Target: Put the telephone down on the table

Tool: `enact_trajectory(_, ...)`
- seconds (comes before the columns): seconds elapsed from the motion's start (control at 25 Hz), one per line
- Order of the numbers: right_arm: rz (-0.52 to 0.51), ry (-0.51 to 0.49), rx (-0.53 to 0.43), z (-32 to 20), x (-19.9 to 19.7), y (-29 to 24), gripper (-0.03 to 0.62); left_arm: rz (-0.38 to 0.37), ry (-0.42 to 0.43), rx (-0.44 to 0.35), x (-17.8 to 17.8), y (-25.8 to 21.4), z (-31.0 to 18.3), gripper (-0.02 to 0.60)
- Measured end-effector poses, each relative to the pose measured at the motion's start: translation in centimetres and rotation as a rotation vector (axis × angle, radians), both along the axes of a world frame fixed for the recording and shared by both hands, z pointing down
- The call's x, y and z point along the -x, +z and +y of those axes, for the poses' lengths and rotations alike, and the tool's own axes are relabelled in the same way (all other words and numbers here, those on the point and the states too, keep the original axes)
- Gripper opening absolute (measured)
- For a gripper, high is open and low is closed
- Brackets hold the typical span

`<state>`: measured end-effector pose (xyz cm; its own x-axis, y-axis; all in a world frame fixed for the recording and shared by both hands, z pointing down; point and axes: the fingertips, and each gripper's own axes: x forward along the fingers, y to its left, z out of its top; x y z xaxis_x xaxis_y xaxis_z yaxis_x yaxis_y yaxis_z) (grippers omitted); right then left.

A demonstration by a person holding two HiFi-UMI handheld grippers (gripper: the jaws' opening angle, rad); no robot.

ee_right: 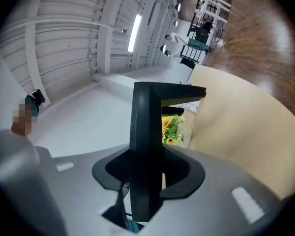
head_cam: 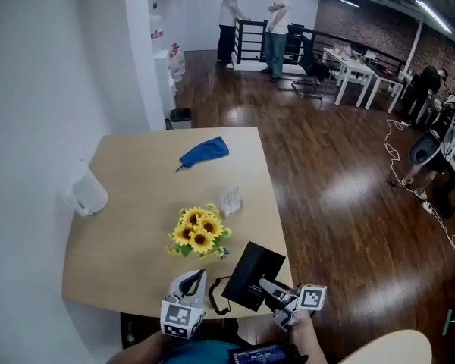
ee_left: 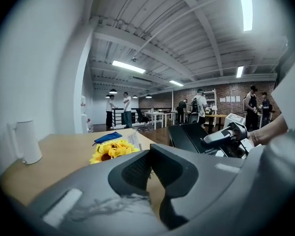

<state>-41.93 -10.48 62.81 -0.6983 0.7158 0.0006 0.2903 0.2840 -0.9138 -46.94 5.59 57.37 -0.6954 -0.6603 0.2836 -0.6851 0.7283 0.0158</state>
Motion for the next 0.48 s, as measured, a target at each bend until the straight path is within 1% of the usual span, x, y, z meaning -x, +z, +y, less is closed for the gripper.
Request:
enact_trajectory(0.2,0.042,-0.104,0.017,-0.1,3.5,3.8,0.150,0.051,-0.080,0.056,1.7,3.1,1.1,0.014)
enact_trajectory(0.32,0.054,-0.156,0.008,-0.4,5.1,5.9,0.150,0.069,-0.114,0.077,2.4,3.9,1.3,0.014)
enact_trajectory(0.4,0.083,-0.182,-0.011,-0.6,6.1,7.5,0.150,0.077,-0.132,0.086,2.9,4.1,1.2,0.014)
enact_trajectory(0.48,0.085,-0.217,0.005,-0.1,7.0,7.9,0.150,0.088,-0.153,0.087,3.5,4.2,1.1,0.015)
